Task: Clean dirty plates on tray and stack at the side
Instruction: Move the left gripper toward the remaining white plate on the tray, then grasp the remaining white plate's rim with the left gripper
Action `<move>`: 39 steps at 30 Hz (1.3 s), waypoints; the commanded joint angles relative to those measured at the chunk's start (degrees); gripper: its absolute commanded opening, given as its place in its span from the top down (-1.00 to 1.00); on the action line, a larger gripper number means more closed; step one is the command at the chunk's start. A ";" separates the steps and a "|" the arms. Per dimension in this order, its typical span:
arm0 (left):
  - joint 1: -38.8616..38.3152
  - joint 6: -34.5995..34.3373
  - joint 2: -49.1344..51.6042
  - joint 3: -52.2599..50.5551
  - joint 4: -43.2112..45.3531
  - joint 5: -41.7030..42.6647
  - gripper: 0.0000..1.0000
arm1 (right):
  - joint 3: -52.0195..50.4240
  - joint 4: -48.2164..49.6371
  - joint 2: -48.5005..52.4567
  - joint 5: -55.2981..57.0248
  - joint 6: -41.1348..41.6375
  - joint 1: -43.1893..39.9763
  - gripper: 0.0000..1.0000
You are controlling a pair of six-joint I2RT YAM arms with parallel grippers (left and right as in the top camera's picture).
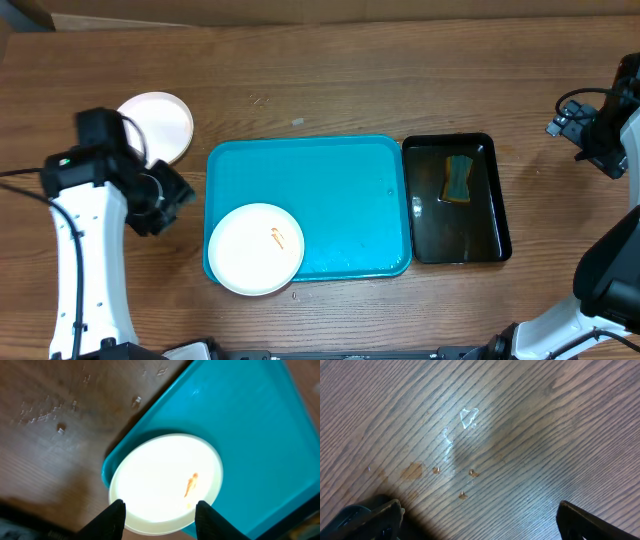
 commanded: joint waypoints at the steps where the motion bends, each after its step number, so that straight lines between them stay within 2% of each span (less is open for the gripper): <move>1: -3.56 -2.95 0.17 -0.85 -2.58 -6.23 0.04 | 0.83 0.26 -0.92 -0.02 0.04 0.11 -1.00; 4: -5.40 -3.50 0.20 -1.97 -2.08 -9.64 0.00 | 0.83 0.24 -0.92 0.00 0.02 0.11 -1.00; 9: -5.57 -4.28 0.20 -6.01 -0.79 -9.84 -0.04 | 0.83 0.26 -0.92 -0.02 0.04 0.11 -1.00; 13: -5.57 -4.31 0.20 -11.47 4.26 -9.68 -0.07 | 0.83 0.24 -0.92 -0.02 0.04 0.11 -1.00; 19: -5.57 -3.89 0.20 -18.95 9.90 -6.62 0.02 | 0.83 0.26 -0.92 0.00 0.04 0.11 -1.00; 25: -5.57 -0.11 0.20 -21.75 12.79 -6.69 0.00 | 0.83 0.26 -0.92 0.00 0.02 0.11 -1.00; 35: -5.57 0.50 0.20 -26.47 14.34 -6.54 0.04 | 0.83 0.26 -0.92 -0.02 0.04 0.11 -1.00; 39: -5.57 3.08 0.20 -29.88 17.94 -3.19 0.10 | 0.83 0.26 -0.92 0.00 0.04 0.11 -1.00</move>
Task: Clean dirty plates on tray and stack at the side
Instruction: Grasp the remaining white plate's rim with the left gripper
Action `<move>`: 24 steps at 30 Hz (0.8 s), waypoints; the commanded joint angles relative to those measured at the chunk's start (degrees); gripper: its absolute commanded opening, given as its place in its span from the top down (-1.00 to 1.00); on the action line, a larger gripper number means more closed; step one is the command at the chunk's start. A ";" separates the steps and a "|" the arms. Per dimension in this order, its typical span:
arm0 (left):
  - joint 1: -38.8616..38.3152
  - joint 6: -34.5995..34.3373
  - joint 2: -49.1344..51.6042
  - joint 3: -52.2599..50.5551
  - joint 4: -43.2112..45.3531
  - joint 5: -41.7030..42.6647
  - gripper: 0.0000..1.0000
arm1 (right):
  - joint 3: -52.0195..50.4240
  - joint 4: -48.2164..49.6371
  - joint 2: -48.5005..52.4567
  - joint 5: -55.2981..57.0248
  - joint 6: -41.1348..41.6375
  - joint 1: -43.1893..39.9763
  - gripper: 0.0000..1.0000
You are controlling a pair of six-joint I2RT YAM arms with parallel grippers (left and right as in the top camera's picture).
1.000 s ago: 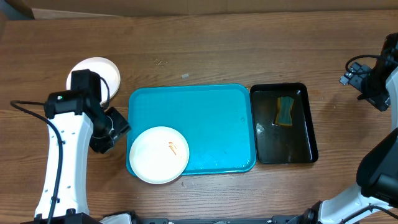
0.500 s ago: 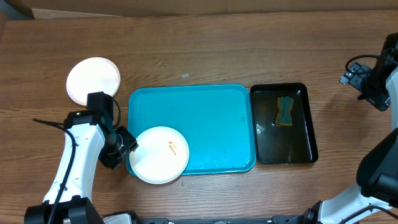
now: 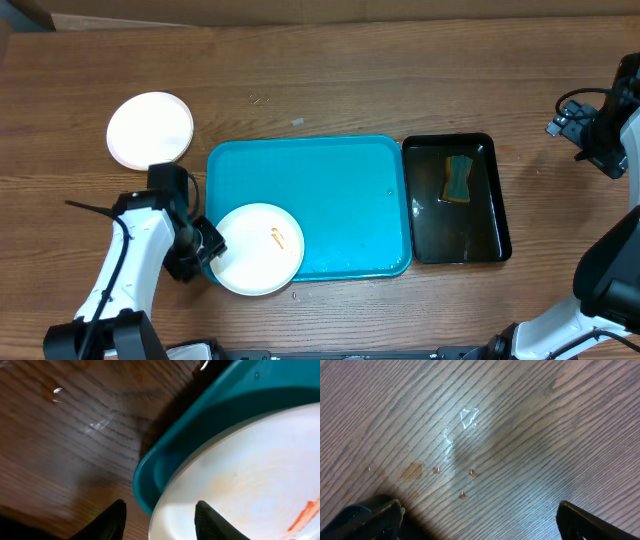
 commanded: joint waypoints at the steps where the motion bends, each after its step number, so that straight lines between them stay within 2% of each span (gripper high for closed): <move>1: -0.13 3.61 0.09 -3.02 2.62 4.00 0.11 | 0.83 0.26 -0.92 -0.02 0.00 0.11 -1.00; 4: -0.13 4.50 0.09 -3.48 3.45 4.26 0.17 | 0.83 0.26 -0.92 0.00 -0.02 0.11 -1.00; 6: -0.13 4.48 0.09 -3.48 3.32 4.28 0.28 | 0.83 0.24 -0.92 0.00 0.00 0.11 -1.00; 8: -0.13 4.48 0.09 -3.48 3.32 4.28 0.63 | 0.83 0.24 -0.92 0.00 -0.02 0.11 -1.00; 11: -0.13 4.48 0.09 -3.50 3.45 4.26 0.90 | 0.83 0.24 -0.92 0.00 0.00 0.11 -1.00; 20: -0.13 4.50 0.09 -3.50 4.98 5.88 0.92 | 0.83 0.26 -0.92 0.00 0.00 0.09 -1.00; 24: -0.46 7.48 0.09 -3.50 8.70 11.37 0.91 | 0.83 0.26 -0.92 0.00 0.00 0.11 -1.00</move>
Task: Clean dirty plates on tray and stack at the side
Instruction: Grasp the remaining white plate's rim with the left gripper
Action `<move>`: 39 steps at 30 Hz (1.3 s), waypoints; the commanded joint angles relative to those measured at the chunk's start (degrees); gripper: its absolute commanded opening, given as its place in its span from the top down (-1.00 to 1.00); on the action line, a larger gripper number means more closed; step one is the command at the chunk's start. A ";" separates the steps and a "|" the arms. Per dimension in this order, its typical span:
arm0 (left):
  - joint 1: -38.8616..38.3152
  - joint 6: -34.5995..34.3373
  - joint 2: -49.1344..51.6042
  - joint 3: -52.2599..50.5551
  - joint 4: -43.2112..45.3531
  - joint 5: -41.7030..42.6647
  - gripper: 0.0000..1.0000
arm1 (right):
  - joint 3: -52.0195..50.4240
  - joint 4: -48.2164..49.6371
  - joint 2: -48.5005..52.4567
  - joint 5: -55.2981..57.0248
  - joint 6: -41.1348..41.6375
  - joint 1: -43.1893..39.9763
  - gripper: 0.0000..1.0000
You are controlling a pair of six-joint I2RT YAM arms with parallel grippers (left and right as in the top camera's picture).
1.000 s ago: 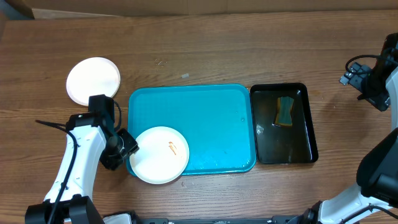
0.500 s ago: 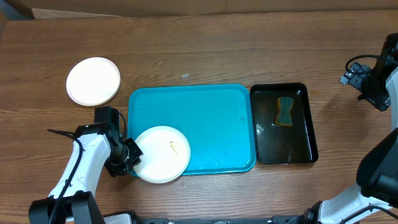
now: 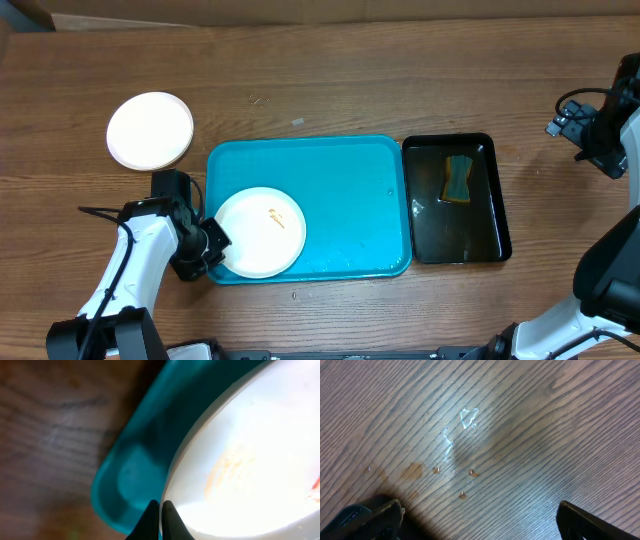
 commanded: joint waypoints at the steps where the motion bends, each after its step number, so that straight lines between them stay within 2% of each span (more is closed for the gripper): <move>1: -0.72 2.89 0.09 -0.39 3.10 5.55 0.88 | 0.83 0.26 -0.92 -0.02 0.07 0.09 -1.00; 9: -6.71 2.08 0.11 -0.37 11.76 5.55 0.81 | 0.83 0.26 -0.92 -0.02 0.07 0.09 -1.00; 15: -14.27 1.20 0.13 0.07 17.27 4.90 0.57 | 0.83 0.26 -0.92 -0.02 0.07 0.11 -1.00; 18: -15.39 1.25 0.11 4.35 13.51 3.41 0.39 | 0.83 0.26 -0.92 -0.02 0.07 0.11 -1.00; 21: -15.21 1.25 0.11 10.58 5.05 1.60 0.29 | 0.83 0.26 -0.92 -0.02 0.07 0.11 -1.00; 23: -15.23 1.25 0.11 14.32 -2.71 -3.39 0.22 | 0.83 0.26 -0.92 -0.02 0.07 0.11 -1.00; 26: -15.23 1.20 0.13 14.03 -6.91 -6.80 0.29 | 0.83 0.26 -0.92 -0.02 0.07 0.11 -1.00; 29: -15.23 1.16 0.13 11.47 -7.45 -7.21 0.38 | 0.83 0.26 -0.92 -0.02 0.07 0.11 -1.00; 39: -15.28 -0.50 0.13 1.73 1.14 -7.19 0.45 | 0.83 0.26 -0.92 -0.04 0.07 0.11 -1.00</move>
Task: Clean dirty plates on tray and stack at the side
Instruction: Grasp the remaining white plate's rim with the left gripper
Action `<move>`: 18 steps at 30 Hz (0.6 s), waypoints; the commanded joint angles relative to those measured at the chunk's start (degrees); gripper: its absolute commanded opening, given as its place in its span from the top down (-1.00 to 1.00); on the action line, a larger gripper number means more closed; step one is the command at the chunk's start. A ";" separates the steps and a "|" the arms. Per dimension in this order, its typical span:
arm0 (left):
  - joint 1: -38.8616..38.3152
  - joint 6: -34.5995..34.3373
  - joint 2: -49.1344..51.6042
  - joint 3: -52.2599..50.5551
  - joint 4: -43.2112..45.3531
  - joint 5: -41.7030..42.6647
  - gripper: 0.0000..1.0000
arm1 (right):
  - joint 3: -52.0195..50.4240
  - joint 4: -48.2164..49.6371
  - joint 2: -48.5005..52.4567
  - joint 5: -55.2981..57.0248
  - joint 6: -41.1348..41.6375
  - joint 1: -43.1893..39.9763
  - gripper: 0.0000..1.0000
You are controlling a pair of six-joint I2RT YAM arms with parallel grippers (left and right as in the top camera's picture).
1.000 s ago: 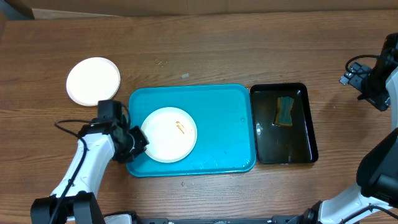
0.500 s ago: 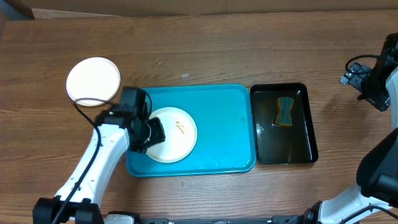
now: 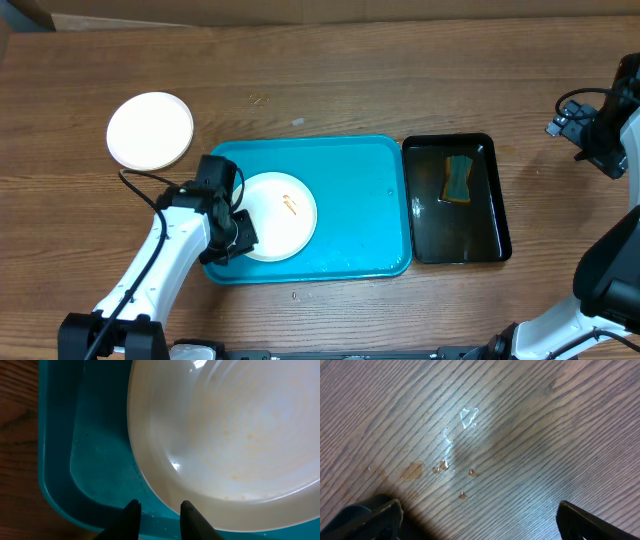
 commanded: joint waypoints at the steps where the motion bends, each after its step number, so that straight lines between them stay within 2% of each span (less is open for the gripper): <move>1: 0.04 -1.07 0.09 -1.70 1.92 -1.16 0.48 | 0.83 0.31 -0.92 -0.02 0.02 0.11 -1.00; 7: -0.15 -1.05 0.09 -2.05 4.79 -0.52 0.55 | 0.83 0.31 -0.92 -0.02 0.00 0.11 -1.00; 18: 0.00 -0.17 0.13 -2.10 1.31 -2.73 0.55 | 0.83 0.31 -0.92 -0.02 0.02 0.11 -1.00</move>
